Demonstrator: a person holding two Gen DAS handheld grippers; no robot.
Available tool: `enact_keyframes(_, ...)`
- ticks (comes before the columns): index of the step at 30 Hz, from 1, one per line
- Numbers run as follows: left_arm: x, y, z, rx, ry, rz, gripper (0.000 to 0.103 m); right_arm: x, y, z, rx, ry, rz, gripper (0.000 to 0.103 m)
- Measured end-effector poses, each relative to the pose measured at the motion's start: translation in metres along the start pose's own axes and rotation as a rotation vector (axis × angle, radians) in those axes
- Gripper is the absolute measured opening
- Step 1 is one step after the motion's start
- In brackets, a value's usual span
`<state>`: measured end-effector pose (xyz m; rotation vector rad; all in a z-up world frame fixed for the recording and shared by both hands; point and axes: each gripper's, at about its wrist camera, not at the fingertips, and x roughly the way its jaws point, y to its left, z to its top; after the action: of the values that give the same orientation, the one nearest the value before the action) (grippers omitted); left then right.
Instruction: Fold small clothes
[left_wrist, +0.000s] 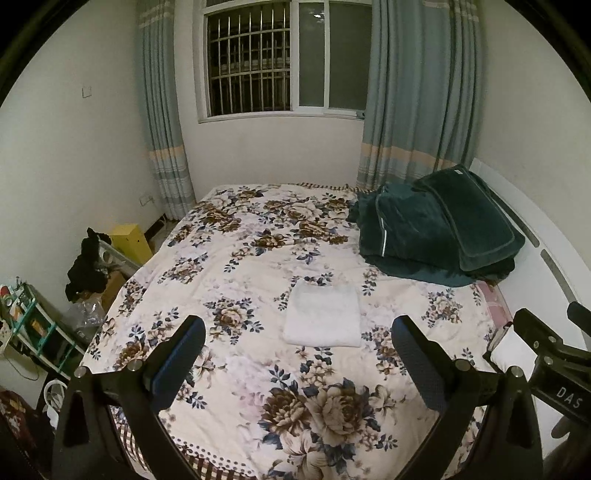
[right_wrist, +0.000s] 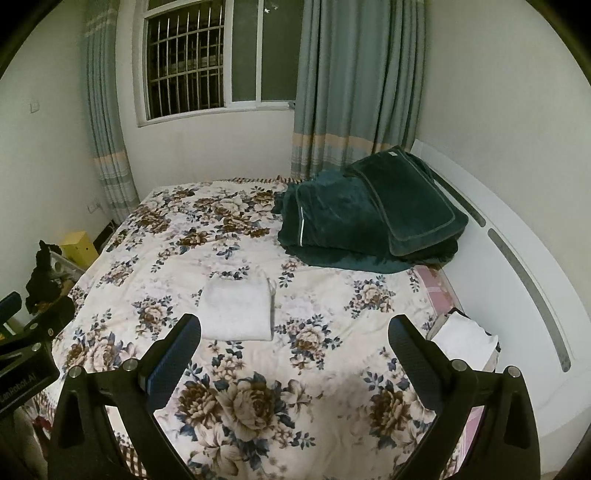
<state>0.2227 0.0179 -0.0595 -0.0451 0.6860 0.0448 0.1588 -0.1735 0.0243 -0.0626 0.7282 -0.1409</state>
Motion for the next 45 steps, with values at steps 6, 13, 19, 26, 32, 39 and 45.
enact_keyframes(6, -0.001, 0.002, -0.001, 0.001, 0.001, 0.006, 0.103, 0.002, 0.003, 0.005, -0.015, -0.009, 0.017, 0.103)
enact_keyframes(13, -0.003, 0.003, -0.001, 0.008, -0.004, 0.007, 0.103, 0.006, 0.006, 0.006, -0.022, -0.002, 0.028, 0.103)
enact_keyframes(19, -0.005, 0.006, 0.001, 0.016, -0.008, 0.0, 0.103, 0.004, 0.007, 0.004, -0.02, -0.006, 0.025, 0.103)
enact_keyframes(26, -0.003, 0.006, 0.001, 0.015, 0.0, -0.006, 0.103, 0.005, 0.008, 0.005, -0.028, 0.003, 0.035, 0.103)
enact_keyframes(32, -0.002, 0.007, 0.002, 0.013, 0.001, -0.007, 0.103, 0.006, 0.009, 0.005, -0.027, 0.004, 0.036, 0.103)
enact_keyframes(39, -0.003, 0.008, 0.001, 0.009, 0.001, -0.01, 0.103, 0.007, 0.011, 0.008, -0.029, 0.001, 0.036, 0.103)
enact_keyframes(45, -0.006, 0.009, -0.002, 0.003, -0.004, -0.006, 0.103, 0.01, 0.016, 0.012, -0.026, -0.003, 0.035, 0.103)
